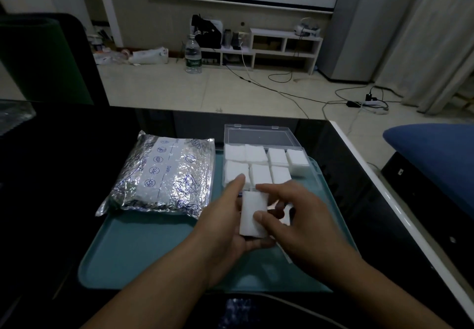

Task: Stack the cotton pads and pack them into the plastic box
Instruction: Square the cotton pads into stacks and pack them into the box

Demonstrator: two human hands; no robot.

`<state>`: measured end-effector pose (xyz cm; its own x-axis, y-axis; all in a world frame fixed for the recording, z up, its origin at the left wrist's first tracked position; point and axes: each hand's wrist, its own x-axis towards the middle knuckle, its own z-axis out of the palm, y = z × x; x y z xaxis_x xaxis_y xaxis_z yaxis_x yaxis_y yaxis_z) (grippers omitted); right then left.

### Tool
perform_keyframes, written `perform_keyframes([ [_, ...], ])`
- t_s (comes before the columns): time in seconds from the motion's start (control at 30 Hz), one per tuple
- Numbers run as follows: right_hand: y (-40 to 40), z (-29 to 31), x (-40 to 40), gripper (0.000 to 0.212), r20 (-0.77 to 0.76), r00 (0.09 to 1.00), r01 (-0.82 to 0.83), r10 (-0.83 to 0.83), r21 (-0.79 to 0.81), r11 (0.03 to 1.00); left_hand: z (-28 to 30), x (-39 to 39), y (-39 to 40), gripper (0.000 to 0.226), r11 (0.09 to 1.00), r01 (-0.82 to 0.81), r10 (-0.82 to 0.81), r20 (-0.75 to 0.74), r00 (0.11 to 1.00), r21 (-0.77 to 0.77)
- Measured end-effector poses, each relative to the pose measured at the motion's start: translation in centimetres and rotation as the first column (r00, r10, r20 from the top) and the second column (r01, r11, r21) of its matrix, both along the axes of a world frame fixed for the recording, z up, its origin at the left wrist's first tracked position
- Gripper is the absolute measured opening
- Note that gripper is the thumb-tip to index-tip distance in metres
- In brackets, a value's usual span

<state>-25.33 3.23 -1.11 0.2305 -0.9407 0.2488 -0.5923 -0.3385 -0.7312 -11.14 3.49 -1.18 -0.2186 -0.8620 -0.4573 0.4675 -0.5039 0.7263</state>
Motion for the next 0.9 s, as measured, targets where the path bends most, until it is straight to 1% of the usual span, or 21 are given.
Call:
perform_keyframes([
  [0.07,0.1,-0.3,-0.1,0.049,-0.113,0.993,-0.053,0.038,-0.128,0.99,0.0,0.2,0.1,0.038,0.998,0.038,-0.035,0.055,0.998,-0.059],
  [0.1,0.1,-0.4,-0.3,0.055,-0.148,0.986,-0.098,0.075,-0.158,0.982,-0.1,0.1,0.2,0.032,0.995,0.057,-0.049,0.101,0.994,-0.082],
  [0.17,0.1,-0.6,-0.7,0.073,-0.223,0.956,-0.229,0.188,-0.171,0.958,-0.2,0.1,0.4,0.025,0.994,0.05,-0.035,0.147,0.989,-0.101],
  [0.23,0.1,-0.7,-0.9,0.086,-0.311,0.914,-0.323,0.263,-0.162,0.932,-0.2,0.1,0.6,0.018,0.993,0.036,-0.021,0.134,0.991,-0.111],
  [0.3,0.0,-1.0,-0.7,0.085,-0.351,0.899,-0.341,0.261,-0.191,0.92,-0.1,-0.1,0.7,0.013,0.99,0.047,-0.03,0.124,0.992,-0.133],
  [0.4,0.0,-1.1,-0.6,0.08,-0.337,0.906,-0.34,0.258,-0.214,0.916,-0.1,-0.2,0.8,0.014,0.985,0.078,-0.058,0.132,0.99,-0.153],
  [0.47,0.0,-1.1,-0.4,0.086,-0.344,0.896,-0.364,0.281,-0.205,0.909,-0.1,-0.2,0.8,0.017,0.989,0.052,-0.04,0.091,0.995,-0.137],
  [0.57,0.4,-1.0,-0.1,0.096,-0.367,0.883,-0.372,0.293,-0.166,0.913,0.1,-0.3,0.8,0.011,0.995,-0.005,0.012,0.073,0.997,-0.098],
  [0.6,0.4,-0.9,-0.1,0.096,-0.346,0.891,-0.365,0.295,-0.156,0.918,0.2,-0.2,0.7,0.008,0.996,-0.025,0.032,0.08,0.996,-0.086],
  [0.67,0.0,-0.3,-1.0,0.087,-0.235,0.931,-0.31,0.28,-0.1,0.946,0.3,0.0,0.5,0.011,0.996,-0.071,0.075,0.084,0.994,-0.048],
  [0.73,-0.7,0.4,-2.7,0.069,-0.148,0.962,-0.228,0.228,0.019,0.973,0.4,0.4,0.3,0.014,0.992,-0.123,0.124,0.09,0.988,-0.011],
  [0.77,-1.1,0.6,-3.6,0.059,-0.142,0.97,-0.189,0.197,0.068,0.98,0.5,0.6,0.2,0.012,0.99,-0.143,0.143,0.089,0.986,-0.002],
  [0.83,-1.8,0.3,-4.9,0.04,-0.237,0.965,-0.091,0.114,0.104,0.99,0.4,0.9,0.0,0.011,0.985,-0.174,0.173,0.078,0.982,0.003],
  [0.9,-2.2,-0.5,-5.3,0.035,-0.38,0.924,-0.013,0.048,0.093,0.996,0.3,0.8,-0.1,0.018,0.984,-0.18,0.179,0.078,0.981,0.006],
])
